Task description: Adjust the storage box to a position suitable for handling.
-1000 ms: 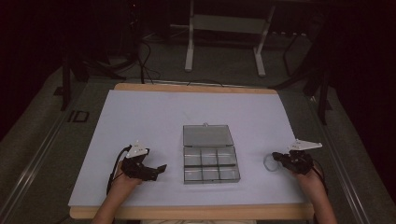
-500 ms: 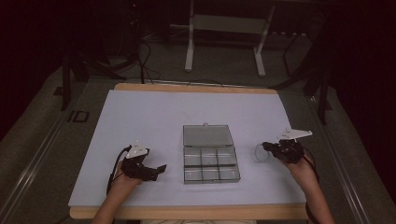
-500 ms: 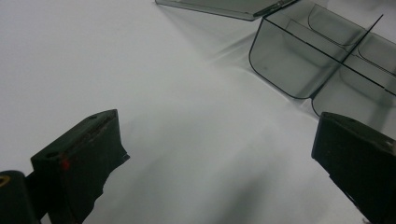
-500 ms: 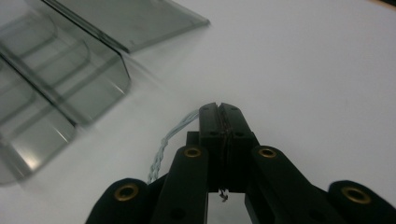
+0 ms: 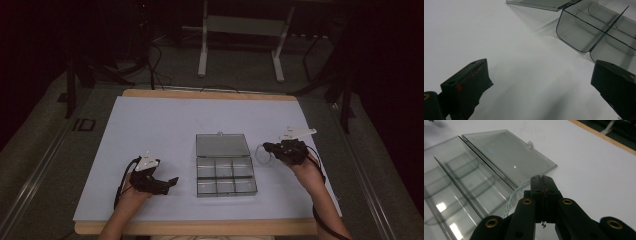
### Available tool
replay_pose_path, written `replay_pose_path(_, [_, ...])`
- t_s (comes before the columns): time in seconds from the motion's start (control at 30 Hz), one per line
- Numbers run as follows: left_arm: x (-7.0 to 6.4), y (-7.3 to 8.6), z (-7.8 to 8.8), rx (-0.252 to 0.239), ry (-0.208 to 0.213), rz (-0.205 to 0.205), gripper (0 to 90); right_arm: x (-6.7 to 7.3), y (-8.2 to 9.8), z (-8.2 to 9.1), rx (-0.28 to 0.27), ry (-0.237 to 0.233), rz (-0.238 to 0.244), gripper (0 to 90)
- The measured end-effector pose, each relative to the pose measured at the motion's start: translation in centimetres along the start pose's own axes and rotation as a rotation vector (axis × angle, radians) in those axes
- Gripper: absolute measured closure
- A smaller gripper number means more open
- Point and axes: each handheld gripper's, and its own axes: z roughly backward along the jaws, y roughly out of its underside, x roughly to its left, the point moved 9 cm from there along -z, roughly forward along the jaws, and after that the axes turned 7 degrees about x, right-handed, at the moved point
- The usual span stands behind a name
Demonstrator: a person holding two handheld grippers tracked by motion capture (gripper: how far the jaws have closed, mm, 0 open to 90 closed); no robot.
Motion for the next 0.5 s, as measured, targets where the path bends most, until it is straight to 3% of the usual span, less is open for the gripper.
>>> replay_pose_path(0.5, [0.0,0.3,-0.2,0.006,0.012,0.004,2.4,4.8,-4.3,-3.5,-0.008,-0.089,0.076,88.8])
